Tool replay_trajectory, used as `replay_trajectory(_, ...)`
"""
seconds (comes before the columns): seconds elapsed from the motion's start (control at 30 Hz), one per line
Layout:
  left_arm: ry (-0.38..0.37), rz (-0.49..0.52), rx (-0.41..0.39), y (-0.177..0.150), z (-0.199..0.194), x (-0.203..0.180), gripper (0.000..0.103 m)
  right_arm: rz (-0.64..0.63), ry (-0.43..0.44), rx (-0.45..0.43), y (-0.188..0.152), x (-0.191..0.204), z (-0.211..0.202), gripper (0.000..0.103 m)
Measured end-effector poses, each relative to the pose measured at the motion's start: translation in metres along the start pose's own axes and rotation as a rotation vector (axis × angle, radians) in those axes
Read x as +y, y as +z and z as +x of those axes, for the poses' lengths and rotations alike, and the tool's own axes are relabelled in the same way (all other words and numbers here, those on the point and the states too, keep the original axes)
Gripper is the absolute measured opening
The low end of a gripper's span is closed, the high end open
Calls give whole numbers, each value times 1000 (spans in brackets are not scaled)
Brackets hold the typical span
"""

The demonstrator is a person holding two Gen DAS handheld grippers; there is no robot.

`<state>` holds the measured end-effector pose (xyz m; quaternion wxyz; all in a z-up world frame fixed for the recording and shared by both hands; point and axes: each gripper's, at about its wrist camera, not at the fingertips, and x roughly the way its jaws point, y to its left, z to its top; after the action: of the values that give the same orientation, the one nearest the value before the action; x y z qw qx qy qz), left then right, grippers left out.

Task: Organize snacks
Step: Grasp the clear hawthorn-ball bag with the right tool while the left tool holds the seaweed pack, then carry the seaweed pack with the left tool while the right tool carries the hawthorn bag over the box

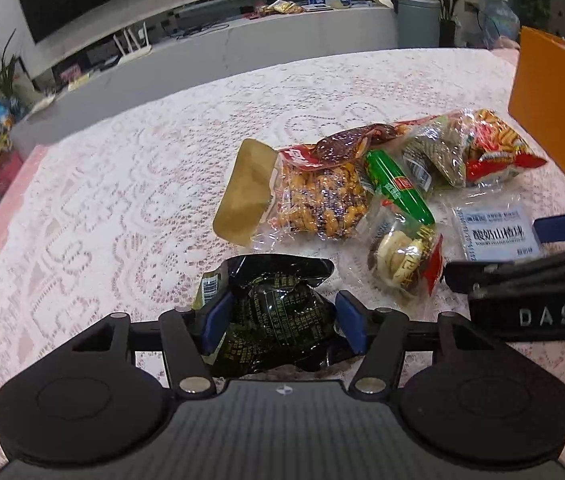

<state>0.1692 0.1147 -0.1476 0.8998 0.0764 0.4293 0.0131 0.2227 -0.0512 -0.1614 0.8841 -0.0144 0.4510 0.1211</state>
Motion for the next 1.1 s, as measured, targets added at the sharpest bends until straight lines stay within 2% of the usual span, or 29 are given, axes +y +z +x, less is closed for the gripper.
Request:
replay_trajectory(0.13,-21,-54,7,-1,2,10,77,-27,-10,-2,-1,2,3,92)
replay_trajectory(0.2,-45,-107,23,-1,5,17,82,-61,-20,7,-1,5,4,91)
replay_trajectory(0.27,-53,-115,27,-1,6,19,84,-84,-16,-5,-4,8,0,76)
replay_trajectory(0.3,-54,-111,27,-1,6,19,82,-91,-10,-12,-4,9,-3,69)
replay_trajectory(0.37,-57,-102,27,-1,4,17,74,-83,-3,0,-3,7,-6,67)
replay_trajectory(0.57,-46,-95,27,1,-1,14,64,-4,27,19,0,-11,-11,62)
replay_trajectory(0.9,-49,-123,-41,9,-29,13,59,65,51,19,1,-26,-23,61)
replay_trajectory(1.1,-124,-216,-62,10,-49,15,58,42,74,3,0,-26,-37,60)
